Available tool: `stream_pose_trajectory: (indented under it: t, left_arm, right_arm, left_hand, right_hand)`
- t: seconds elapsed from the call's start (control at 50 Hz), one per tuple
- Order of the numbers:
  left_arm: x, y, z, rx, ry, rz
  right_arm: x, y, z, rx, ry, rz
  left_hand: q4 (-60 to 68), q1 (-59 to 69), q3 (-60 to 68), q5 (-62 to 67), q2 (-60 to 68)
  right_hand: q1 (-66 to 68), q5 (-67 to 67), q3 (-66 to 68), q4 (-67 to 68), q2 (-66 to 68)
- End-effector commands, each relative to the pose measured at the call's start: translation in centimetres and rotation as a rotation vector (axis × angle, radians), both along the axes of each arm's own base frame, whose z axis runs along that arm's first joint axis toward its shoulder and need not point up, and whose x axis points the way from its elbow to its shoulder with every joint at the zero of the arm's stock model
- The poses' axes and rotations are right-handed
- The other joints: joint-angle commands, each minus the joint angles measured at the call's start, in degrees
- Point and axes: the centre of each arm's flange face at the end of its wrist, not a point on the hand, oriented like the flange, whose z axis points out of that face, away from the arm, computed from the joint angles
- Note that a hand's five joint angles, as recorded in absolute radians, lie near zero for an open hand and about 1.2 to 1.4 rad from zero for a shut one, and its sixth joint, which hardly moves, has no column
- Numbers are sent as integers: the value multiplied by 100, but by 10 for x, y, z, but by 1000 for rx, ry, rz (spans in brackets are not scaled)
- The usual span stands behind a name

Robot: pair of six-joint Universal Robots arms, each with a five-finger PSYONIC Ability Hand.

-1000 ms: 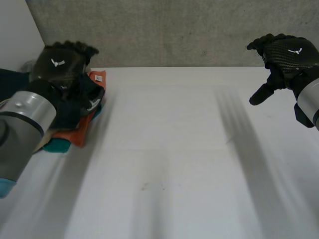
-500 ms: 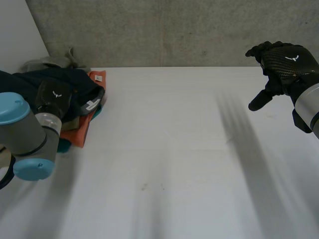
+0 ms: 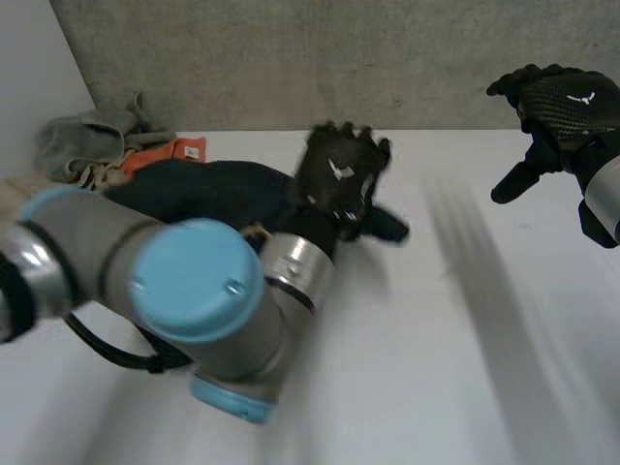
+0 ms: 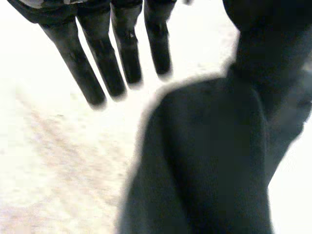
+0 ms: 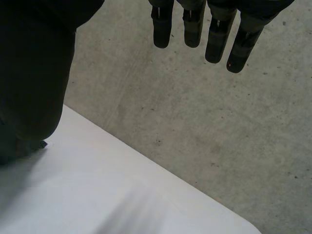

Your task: Fold the laundry.

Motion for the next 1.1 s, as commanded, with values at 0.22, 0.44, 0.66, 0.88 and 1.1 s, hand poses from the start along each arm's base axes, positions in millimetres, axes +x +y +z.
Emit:
stream_pose_trajectory:
  t: [0.22,0.44,0.66,0.88,1.1]
  left_arm:
    - [94,19,34,106,-83,196]
    - [157,41,-36,403,-254,313]
    - [170,56,-70,621,-299,332]
    - [168,40,-84,651,-325,365]
    - [164,29,-89,632,-309,376]
  right_arm:
    - [7,-4,-32,88,153,37]
    - [51,39,-102,325,326,323]
    - [66,45,-157,278,411,443]
    - [79,48,-188,290,431,487]
    - [80,38,-181,231,407,454]
  left_hand:
    - [-1864,-1445,-1927,-1841,-1880]
    - [-65,354,-128,-42,-81]
    - [1553,1971,1489,1575,1536]
    - [509,928,445,531,493]
    - [526,944,462,548,509]
  right_hand:
    - [-111,-360,-216,-327,-263]
    - [331,82,226,115,179]
    - [1529,1280,1424,1313,1377]
    - [2982,2733,2877,2766,2830]
    - [6889,6640,6784,6673,6737]
